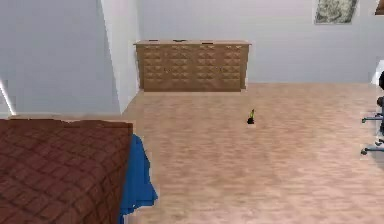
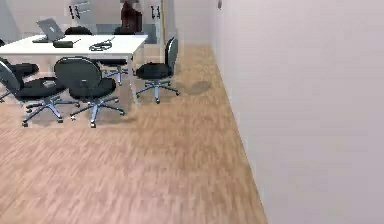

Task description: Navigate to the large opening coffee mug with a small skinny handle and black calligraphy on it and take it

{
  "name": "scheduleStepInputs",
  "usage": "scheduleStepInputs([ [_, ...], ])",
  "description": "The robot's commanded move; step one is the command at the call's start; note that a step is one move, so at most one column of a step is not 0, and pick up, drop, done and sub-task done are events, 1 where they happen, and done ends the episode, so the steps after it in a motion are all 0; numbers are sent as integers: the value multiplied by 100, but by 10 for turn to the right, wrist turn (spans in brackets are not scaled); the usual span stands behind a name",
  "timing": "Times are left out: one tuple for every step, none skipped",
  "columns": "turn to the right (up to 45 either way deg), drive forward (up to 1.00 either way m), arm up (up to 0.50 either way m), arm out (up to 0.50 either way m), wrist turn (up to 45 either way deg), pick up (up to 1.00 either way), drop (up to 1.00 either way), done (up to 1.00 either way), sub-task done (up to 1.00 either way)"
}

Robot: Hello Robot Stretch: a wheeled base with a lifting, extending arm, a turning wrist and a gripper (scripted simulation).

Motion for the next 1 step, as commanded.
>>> scheduleStepInputs([
  [450,0,0,0,0,0,0,0,0],
])
